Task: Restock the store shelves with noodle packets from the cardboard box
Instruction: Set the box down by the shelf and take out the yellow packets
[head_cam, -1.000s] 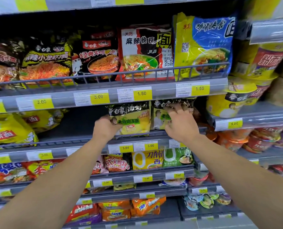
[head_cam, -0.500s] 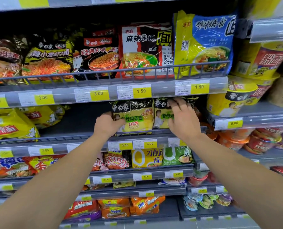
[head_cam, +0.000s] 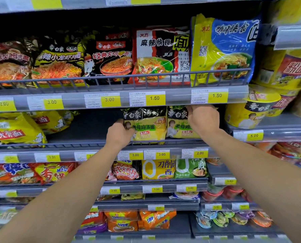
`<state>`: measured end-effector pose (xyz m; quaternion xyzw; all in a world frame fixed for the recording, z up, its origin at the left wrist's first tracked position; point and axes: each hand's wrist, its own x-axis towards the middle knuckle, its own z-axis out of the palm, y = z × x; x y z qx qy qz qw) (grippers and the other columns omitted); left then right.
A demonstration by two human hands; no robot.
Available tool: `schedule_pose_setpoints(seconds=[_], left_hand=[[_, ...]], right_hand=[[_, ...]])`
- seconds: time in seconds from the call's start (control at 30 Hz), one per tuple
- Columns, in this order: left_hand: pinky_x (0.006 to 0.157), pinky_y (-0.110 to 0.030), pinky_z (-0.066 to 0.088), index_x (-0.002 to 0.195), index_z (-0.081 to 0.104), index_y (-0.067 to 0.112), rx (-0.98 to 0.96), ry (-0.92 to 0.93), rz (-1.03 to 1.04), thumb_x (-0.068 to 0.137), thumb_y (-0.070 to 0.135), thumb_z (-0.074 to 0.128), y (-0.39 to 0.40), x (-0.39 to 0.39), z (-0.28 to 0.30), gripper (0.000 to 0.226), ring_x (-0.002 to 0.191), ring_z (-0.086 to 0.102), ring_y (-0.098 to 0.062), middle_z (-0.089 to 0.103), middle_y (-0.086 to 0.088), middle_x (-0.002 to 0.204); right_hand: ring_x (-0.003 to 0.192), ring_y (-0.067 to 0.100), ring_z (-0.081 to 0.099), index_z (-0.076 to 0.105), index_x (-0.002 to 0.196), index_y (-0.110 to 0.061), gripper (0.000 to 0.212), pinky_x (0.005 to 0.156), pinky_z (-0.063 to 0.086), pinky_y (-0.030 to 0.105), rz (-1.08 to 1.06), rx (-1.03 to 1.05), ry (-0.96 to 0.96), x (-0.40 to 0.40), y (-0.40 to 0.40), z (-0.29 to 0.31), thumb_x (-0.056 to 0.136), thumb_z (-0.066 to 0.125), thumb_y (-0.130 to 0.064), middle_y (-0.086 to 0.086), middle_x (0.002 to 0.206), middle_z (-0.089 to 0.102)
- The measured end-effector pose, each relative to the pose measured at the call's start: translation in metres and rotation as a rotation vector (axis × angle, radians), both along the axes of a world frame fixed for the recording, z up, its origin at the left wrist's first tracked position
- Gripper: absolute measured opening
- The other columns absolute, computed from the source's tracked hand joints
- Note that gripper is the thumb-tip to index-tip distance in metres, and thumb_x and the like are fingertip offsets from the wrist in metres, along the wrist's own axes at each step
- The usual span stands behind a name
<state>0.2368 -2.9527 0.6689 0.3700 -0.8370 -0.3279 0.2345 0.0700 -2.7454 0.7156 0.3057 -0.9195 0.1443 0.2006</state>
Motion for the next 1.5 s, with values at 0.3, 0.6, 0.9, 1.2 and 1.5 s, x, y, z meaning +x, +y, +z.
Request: schedule_pose_setpoints(seconds=[0.3,0.6,0.9,1.2,1.5], left_hand=[[0.062,-0.031,0.038,0.086,0.048,0.009,-0.018,0.003,0.010,0.083,0.021,0.069,-0.002,-0.005,-0.005,0.025,0.074,0.054,-0.028,0.052,0.003,0.070],[0.060,-0.033,0.041,0.082,0.046,0.013,0.025,0.015,0.001,0.081,0.021,0.067,0.002,-0.005,-0.006,0.022,0.069,0.053,-0.028,0.056,-0.005,0.074],[0.054,-0.031,0.041,0.089,0.048,0.007,-0.035,-0.043,0.008,0.083,0.030,0.069,0.011,-0.004,-0.005,0.032,0.065,0.052,-0.024,0.052,-0.002,0.067],[0.059,-0.033,0.039,0.090,0.048,0.010,0.015,-0.043,-0.041,0.080,0.026,0.068,0.011,-0.003,0.002,0.027,0.072,0.053,-0.026,0.053,-0.002,0.073],[0.057,-0.032,0.035,0.101,0.049,0.012,0.092,-0.177,-0.210,0.085,0.033,0.068,0.002,0.006,0.014,0.033,0.069,0.050,-0.021,0.051,0.000,0.075]], right_hand=[[0.099,0.038,0.059,0.062,0.105,-0.005,0.020,0.070,0.044,0.034,0.044,-0.061,-0.039,-0.001,-0.012,-0.005,0.091,0.048,-0.010,0.020,0.106,0.064],[0.108,0.040,0.051,0.043,0.135,-0.006,0.069,0.085,0.045,0.044,-0.011,-0.133,0.076,0.020,0.000,-0.050,0.079,0.067,-0.038,0.020,0.138,0.044],[0.116,0.036,0.055,0.010,0.152,-0.013,0.110,0.091,0.046,0.049,-0.125,-0.281,-0.328,0.011,0.018,-0.060,0.074,0.069,-0.062,0.016,0.136,0.044],[0.119,0.037,0.053,0.004,0.153,-0.020,0.113,0.093,0.042,0.048,-0.157,-0.159,-0.354,0.006,0.020,-0.057,0.072,0.065,-0.071,0.015,0.144,0.035],[0.134,0.038,0.039,0.002,0.154,-0.024,0.115,0.103,0.042,0.052,-0.139,-0.098,-0.395,0.008,0.028,-0.050,0.070,0.062,-0.077,0.013,0.157,0.019]])
